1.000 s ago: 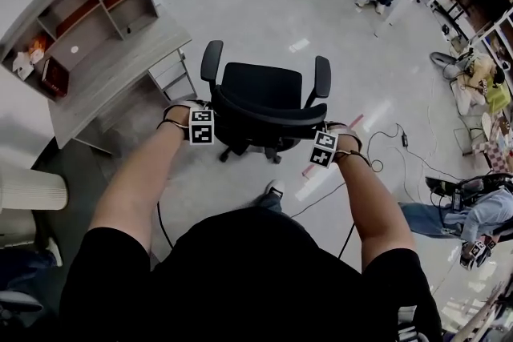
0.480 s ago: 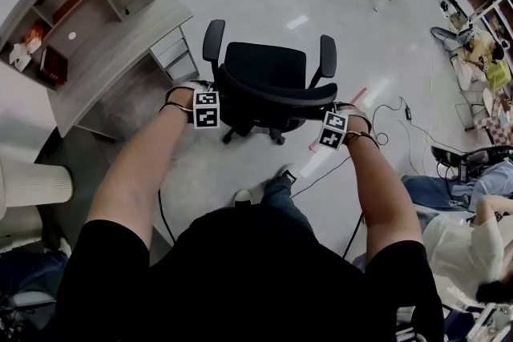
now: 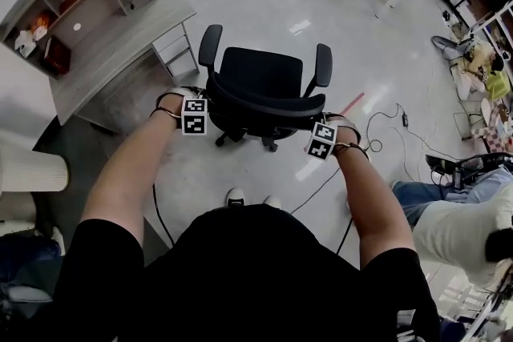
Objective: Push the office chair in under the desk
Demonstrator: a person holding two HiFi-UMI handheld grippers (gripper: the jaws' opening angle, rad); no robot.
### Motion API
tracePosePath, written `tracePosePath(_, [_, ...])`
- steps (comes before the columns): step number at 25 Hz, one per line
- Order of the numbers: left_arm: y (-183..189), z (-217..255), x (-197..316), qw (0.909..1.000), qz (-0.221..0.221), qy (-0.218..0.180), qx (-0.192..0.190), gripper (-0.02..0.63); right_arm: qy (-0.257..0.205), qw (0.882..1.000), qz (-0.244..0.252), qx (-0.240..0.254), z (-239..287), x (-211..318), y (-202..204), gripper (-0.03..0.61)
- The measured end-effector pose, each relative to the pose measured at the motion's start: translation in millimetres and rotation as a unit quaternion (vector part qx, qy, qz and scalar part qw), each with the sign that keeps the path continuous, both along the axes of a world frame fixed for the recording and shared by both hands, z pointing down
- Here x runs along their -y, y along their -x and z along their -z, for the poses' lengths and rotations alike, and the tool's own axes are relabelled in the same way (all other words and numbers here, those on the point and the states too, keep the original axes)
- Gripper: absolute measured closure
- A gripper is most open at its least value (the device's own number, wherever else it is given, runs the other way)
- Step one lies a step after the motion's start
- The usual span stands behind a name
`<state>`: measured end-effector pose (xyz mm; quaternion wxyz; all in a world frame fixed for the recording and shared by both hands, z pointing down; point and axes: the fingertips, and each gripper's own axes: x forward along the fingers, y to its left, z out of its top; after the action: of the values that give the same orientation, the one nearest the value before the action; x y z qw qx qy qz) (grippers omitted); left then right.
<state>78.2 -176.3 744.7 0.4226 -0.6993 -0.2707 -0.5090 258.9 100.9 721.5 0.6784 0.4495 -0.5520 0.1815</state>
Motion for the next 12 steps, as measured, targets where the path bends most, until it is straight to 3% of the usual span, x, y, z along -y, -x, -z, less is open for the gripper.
tracePosePath(12, [21.4, -2.3, -27.7, 0.9992, 0.039, -0.002, -0.001, 0.503, 0.005, 0.999, 0.035, 0.000, -1.6, -15.0, 2.0, 0.492])
